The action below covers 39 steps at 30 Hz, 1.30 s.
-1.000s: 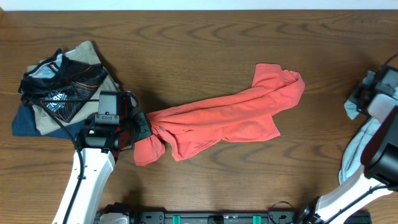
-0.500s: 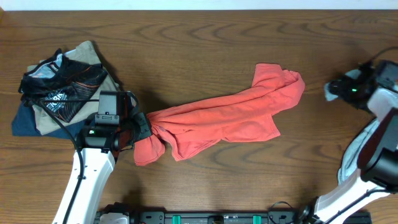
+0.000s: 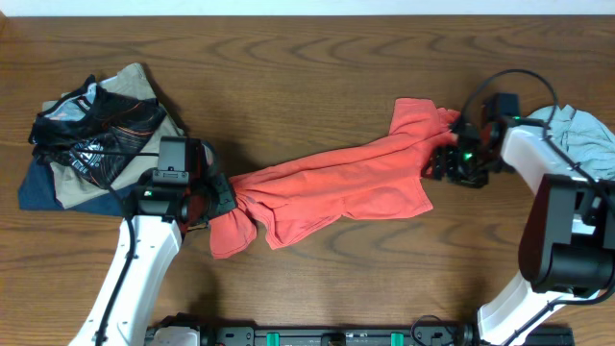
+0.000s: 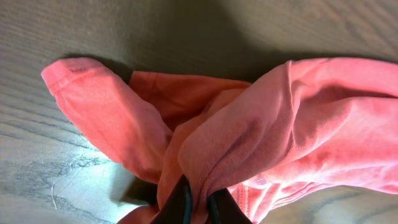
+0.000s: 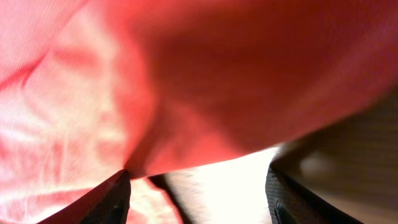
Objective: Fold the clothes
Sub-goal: 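Pull the shirt flat with both grippers, spreading it across the table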
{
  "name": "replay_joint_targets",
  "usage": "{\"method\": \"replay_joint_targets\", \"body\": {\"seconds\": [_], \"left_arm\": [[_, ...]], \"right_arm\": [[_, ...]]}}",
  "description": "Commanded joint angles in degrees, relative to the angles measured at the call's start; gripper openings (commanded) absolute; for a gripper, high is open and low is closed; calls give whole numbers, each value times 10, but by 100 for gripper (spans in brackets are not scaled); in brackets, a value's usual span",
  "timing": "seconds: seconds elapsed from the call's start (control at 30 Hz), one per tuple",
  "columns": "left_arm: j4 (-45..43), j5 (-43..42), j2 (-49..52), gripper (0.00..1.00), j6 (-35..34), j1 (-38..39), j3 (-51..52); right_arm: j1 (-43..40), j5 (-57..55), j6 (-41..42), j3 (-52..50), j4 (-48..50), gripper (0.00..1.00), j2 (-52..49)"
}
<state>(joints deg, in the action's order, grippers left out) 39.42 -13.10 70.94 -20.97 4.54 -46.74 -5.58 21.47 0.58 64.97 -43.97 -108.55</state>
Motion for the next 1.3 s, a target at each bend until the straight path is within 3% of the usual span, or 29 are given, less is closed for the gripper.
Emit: {"method": "replay_joint_targets", "body": {"seconds": [0.0, 0.07, 0.13, 0.3, 0.5, 0.67, 0.77, 0.8, 0.87, 0.9, 1.0, 1.27], "left_arm": [[-1, 7, 16, 8, 3, -2, -3], [-5, 7, 24, 8, 3, -2, -3], [-12, 7, 28, 8, 3, -2, -2], [-66, 7, 29, 8, 3, -2, -3], [-199, 7, 29, 6, 3, -2, -3], [-315, 20, 29, 6, 3, -3, -11], [-342, 53, 30, 6, -4, -2, -26], [-344, 53, 31, 14, -3, -3, -31], [-338, 50, 34, 75, -8, -2, -36], [-329, 45, 34, 98, -8, -2, -36], [-266, 9, 35, 98, -8, -2, -36], [-42, -184, 36, 98, -8, 5, -32]], "right_arm": [[35, -11, -15, -42, -5, 68, -19], [52, -11, -15, -54, -5, 63, -19], [71, -11, -15, -66, -8, 53, -19], [109, -11, -15, -83, -41, 1, -19], [122, 42, -34, -83, -109, 1, -19], [131, 230, -215, -84, -190, 1, -19], [148, 282, -249, -84, -195, 1, -19], [155, 283, -249, -84, -195, 1, -19], [171, 282, -252, -84, -196, 1, -19], [179, 283, -259, -84, -197, 1, -19], [200, 283, -264, -83, -195, 1, -19], [228, 296, -284, -80, -205, 1, -19]]}}
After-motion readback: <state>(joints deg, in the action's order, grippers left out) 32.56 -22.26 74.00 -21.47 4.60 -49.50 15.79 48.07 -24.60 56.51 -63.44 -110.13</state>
